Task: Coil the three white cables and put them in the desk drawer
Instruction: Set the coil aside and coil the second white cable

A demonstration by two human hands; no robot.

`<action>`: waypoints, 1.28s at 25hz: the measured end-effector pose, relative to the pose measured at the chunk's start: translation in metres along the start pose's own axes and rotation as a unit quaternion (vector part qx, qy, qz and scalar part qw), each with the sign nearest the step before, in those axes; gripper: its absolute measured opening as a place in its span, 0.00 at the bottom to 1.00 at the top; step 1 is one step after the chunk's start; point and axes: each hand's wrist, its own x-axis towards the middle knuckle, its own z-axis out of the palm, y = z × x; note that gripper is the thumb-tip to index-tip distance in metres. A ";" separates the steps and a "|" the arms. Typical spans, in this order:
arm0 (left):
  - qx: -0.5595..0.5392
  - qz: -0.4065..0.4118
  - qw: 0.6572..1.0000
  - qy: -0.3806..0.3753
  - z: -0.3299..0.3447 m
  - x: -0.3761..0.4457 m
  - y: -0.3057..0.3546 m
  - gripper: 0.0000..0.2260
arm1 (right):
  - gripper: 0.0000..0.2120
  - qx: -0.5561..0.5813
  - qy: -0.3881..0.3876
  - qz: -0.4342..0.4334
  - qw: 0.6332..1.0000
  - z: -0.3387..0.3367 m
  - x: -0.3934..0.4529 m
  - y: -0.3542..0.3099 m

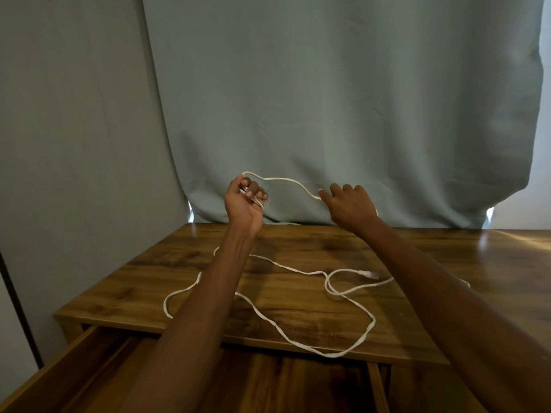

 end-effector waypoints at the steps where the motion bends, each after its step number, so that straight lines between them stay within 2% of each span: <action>1: -0.004 -0.009 1.000 -0.003 0.001 -0.003 -0.002 0.15 | 0.19 0.000 -0.008 0.022 1.000 0.001 0.001 -0.003; 4: -0.014 -0.030 0.999 -0.005 0.004 -0.009 -0.005 0.15 | 0.20 0.036 -0.001 0.053 0.998 -0.002 0.008 -0.012; 6: -0.052 -0.043 0.998 -0.015 0.002 -0.012 -0.002 0.16 | 0.22 0.043 -0.033 0.049 0.997 -0.008 0.012 -0.012; 8: -0.111 -0.045 0.992 -0.042 0.003 -0.015 0.003 0.17 | 0.23 0.044 -0.056 0.030 0.997 -0.011 0.014 -0.009; 11: -0.191 -0.001 0.979 -0.078 0.016 -0.019 0.010 0.16 | 0.22 0.043 -0.053 -0.033 0.997 -0.014 0.018 -0.017; 14: -0.223 0.078 0.971 -0.035 0.030 -0.005 0.023 0.13 | 0.20 0.055 -0.015 -0.122 0.991 -0.015 0.017 -0.035; 18: -0.198 0.156 0.965 0.071 0.019 0.027 0.044 0.13 | 0.18 0.082 0.047 -0.197 0.976 -0.032 0.015 -0.046; 21: -0.076 0.191 0.969 0.137 0.003 0.039 0.040 0.12 | 0.17 0.093 0.078 -0.215 0.969 -0.045 0.018 -0.049; 23: 0.126 0.216 0.956 0.154 -0.006 0.042 0.030 0.12 | 0.17 0.089 0.088 -0.206 0.970 -0.049 0.021 -0.049; 25: 0.347 0.222 0.902 0.131 -0.014 0.039 0.016 0.12 | 0.14 0.090 0.087 -0.195 0.973 -0.050 0.022 -0.048; 27: 0.499 0.224 0.832 0.089 -0.019 0.037 0.005 0.13 | 0.08 0.092 0.085 -0.187 0.974 -0.049 0.020 -0.045; 30: 0.653 0.159 0.741 0.019 -0.026 0.034 0.001 0.16 | 0.09 0.097 0.098 -0.140 0.980 -0.049 0.015 -0.032; 32: 0.701 0.072 0.709 -0.028 -0.029 0.027 0.005 0.23 | 0.18 0.097 0.112 -0.083 0.986 -0.051 0.012 -0.018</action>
